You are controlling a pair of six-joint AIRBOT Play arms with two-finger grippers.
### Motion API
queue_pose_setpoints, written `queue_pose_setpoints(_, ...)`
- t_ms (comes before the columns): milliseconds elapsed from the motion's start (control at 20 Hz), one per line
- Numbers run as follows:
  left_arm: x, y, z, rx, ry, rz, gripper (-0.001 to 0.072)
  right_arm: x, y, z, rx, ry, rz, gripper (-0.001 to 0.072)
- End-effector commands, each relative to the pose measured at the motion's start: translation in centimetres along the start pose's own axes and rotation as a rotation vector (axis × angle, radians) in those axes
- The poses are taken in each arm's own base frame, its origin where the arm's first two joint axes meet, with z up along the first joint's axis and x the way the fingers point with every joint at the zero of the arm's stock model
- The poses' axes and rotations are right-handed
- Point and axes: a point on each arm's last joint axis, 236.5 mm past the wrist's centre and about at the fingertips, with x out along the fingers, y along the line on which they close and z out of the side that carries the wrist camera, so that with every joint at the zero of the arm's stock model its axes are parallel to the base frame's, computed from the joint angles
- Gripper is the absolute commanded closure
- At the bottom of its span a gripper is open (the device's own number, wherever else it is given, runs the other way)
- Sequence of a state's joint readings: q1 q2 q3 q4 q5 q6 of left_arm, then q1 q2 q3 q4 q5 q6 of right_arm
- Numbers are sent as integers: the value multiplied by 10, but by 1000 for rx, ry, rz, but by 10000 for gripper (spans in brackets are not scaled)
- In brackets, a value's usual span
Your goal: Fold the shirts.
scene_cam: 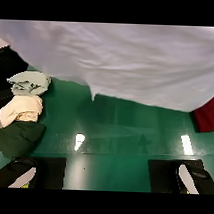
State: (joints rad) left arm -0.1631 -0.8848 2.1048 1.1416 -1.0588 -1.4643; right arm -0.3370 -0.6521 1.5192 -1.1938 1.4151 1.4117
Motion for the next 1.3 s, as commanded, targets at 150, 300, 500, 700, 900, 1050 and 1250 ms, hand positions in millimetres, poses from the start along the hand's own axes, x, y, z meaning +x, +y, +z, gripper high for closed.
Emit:
queue_pose_setpoints(150,77,61,-111,-53,268,101,684,49,-14,-42,83,293,30,699)
queue_pose_setpoints(300,139,101,-268,-165,636,113,684,119,-18,-79,86,531,32,698)
queue_pose_setpoints(500,178,135,-447,-298,973,136,683,220,-8,-143,6,796,40,698)
queue_pose_setpoints(700,168,169,-505,-453,1076,245,141,290,-2,-171,5,836,60,262)
queue_pose_setpoints(900,115,189,-482,-475,1172,252,167,283,10,-172,52,872,183,339)
queue_pose_setpoints(1050,73,176,-494,-511,1239,271,167,256,18,-184,131,848,260,339)
queue_pose_setpoints(1250,-1,123,-558,-609,1349,301,167,220,21,-208,202,816,282,339)
